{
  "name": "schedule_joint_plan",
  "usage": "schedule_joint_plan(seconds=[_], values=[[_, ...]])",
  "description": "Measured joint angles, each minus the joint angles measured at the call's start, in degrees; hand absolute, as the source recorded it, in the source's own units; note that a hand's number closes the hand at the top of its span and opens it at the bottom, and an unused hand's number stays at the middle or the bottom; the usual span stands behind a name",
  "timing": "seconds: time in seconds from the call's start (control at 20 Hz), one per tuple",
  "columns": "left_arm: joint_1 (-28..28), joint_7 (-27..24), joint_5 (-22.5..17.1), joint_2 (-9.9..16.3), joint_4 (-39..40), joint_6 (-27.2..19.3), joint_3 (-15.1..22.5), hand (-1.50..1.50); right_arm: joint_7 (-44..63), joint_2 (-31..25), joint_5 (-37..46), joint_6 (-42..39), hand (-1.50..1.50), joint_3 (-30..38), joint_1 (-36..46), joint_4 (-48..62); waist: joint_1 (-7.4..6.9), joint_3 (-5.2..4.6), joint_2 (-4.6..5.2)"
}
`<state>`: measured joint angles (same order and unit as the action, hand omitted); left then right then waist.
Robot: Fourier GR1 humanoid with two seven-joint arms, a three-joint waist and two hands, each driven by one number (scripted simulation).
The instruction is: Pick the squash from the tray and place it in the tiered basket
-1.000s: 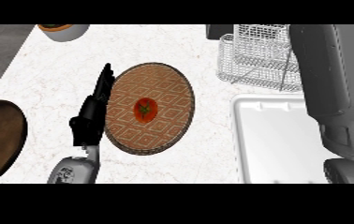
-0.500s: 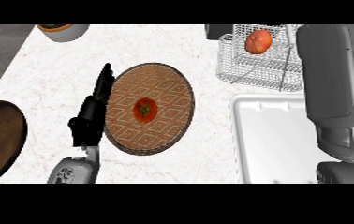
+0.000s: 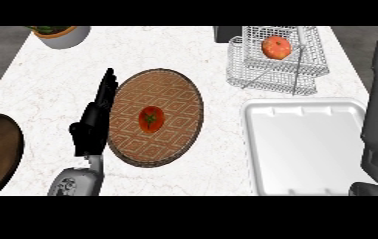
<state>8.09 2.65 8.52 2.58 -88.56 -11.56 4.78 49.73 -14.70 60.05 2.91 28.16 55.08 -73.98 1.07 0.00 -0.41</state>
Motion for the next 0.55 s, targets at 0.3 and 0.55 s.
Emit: schedule_joint_plan(seconds=[0.3, 0.55], values=[[-1.3, -0.3, 0.1, 0.3, -0.7, -0.3, -0.5, 0.00, 1.0, -1.3, -9.0, -4.1, -1.50, 7.3, -11.3, -17.1, 1.05, 0.03, -0.31], [-2.1, -0.4, 0.0, 0.3, -1.0, -0.4, -0.7, 0.00, -0.6, -0.7, -19.6, -10.9, -1.50, 14.7, -24.3, -32.8, 1.84, 0.04, -0.42]])
